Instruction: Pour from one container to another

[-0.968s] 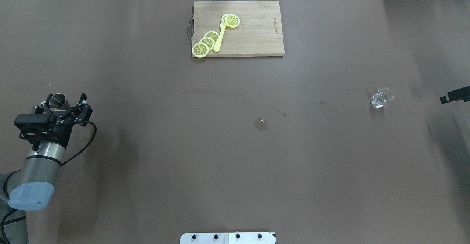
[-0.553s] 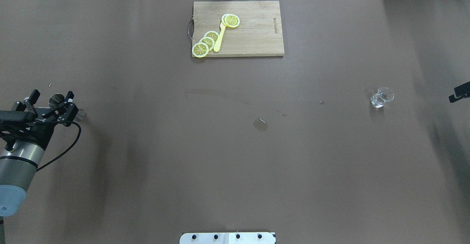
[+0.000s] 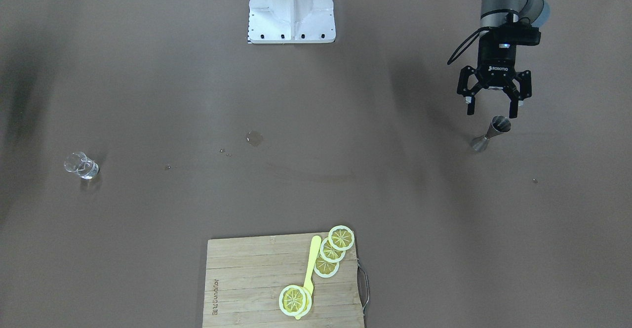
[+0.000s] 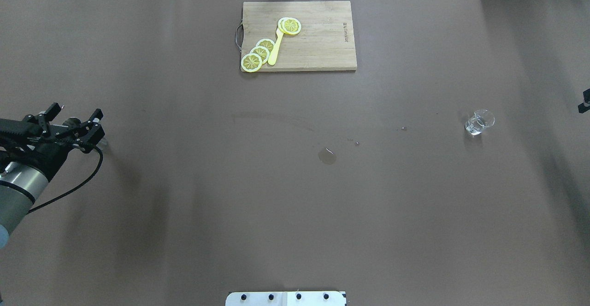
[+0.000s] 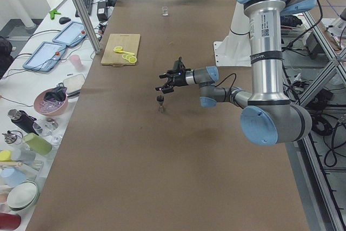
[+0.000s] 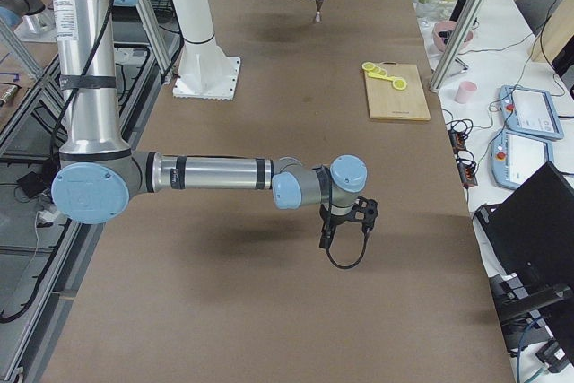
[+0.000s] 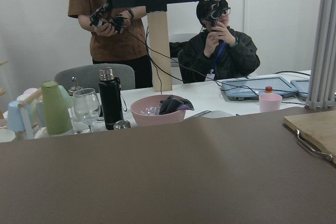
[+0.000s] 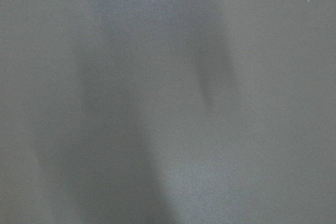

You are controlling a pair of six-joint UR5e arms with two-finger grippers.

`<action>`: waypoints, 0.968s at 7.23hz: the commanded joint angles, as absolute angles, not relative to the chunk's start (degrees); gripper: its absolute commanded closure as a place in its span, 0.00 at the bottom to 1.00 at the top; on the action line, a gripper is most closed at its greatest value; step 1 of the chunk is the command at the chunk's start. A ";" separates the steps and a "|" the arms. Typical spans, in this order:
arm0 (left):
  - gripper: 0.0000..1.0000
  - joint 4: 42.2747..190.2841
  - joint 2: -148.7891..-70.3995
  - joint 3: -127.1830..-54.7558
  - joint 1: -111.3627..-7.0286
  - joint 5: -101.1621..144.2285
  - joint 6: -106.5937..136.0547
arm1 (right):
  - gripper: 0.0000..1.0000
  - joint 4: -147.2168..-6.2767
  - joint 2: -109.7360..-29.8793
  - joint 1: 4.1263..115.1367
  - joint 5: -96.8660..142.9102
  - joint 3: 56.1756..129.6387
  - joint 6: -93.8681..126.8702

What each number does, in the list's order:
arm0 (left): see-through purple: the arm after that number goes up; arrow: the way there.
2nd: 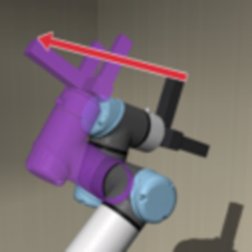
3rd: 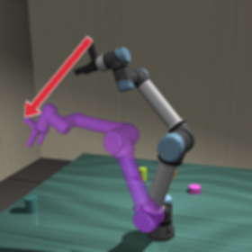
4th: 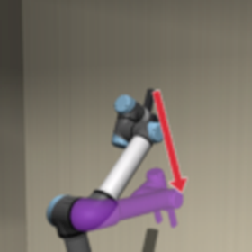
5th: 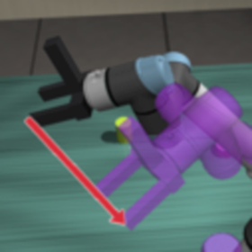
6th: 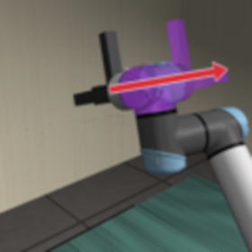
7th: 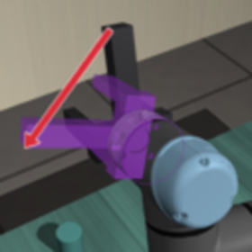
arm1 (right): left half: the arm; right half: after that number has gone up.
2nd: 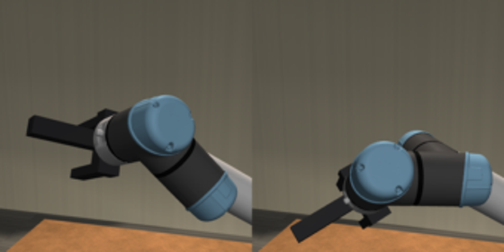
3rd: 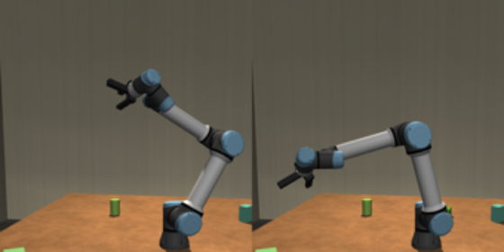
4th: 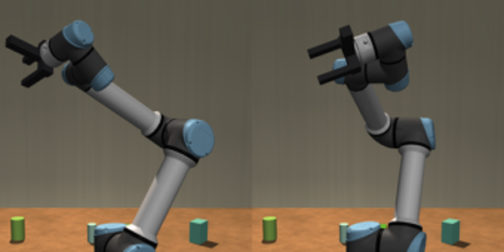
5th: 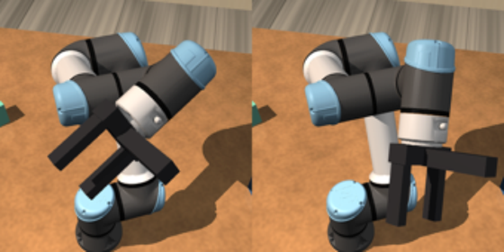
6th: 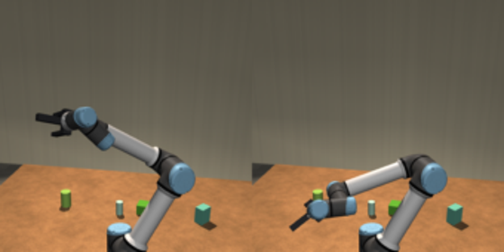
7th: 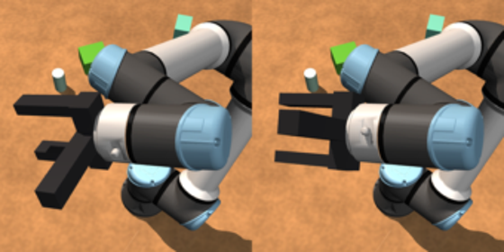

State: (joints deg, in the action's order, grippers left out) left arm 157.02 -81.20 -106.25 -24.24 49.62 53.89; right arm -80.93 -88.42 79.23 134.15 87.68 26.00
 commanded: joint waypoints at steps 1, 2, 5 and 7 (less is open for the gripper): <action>0.02 151.47 -86.80 -107.05 -31.08 68.11 53.09 | 0.00 -81.47 -89.73 83.30 133.95 88.07 17.98; 0.02 147.17 -90.49 -106.70 -33.72 74.73 51.00 | 0.00 -81.39 -90.87 85.93 132.81 87.98 12.19; 0.02 131.61 -106.90 -95.25 -42.96 90.60 43.78 | 0.00 -81.47 -92.72 89.12 128.34 87.98 5.98; 0.02 117.69 -118.07 -87.04 -47.00 96.63 41.85 | 0.00 -84.69 -92.81 89.12 128.41 88.24 5.98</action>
